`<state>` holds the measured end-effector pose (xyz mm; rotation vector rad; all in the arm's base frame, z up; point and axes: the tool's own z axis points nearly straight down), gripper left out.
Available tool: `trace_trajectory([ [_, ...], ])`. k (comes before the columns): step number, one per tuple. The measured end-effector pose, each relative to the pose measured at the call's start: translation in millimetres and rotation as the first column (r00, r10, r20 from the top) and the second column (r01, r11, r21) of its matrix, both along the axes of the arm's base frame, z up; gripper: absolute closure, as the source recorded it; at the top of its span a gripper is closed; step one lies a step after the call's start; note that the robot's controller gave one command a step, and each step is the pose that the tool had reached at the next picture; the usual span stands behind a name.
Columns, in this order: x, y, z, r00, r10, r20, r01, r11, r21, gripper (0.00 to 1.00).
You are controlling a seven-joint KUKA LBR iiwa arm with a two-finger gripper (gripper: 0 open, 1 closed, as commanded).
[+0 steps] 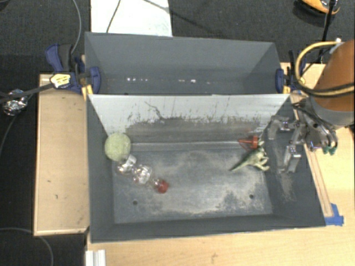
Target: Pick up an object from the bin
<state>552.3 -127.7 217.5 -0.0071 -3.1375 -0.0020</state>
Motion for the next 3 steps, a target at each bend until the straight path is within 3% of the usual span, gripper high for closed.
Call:
trace_trajectory([
  [1, 1.4, 1, 5, 1.0, 0.004, 0.008, -0.004, 1.0, -0.002, 0.0],
  [2, 19.2, -11, -61, 0.998, 0.061, 0.011, -0.06, 0.998, -0.003, 0.0],
  [3, 25.1, -16, -93, 0.997, 0.076, 0.004, -0.076, 0.997, 0.0, 0.0],
])
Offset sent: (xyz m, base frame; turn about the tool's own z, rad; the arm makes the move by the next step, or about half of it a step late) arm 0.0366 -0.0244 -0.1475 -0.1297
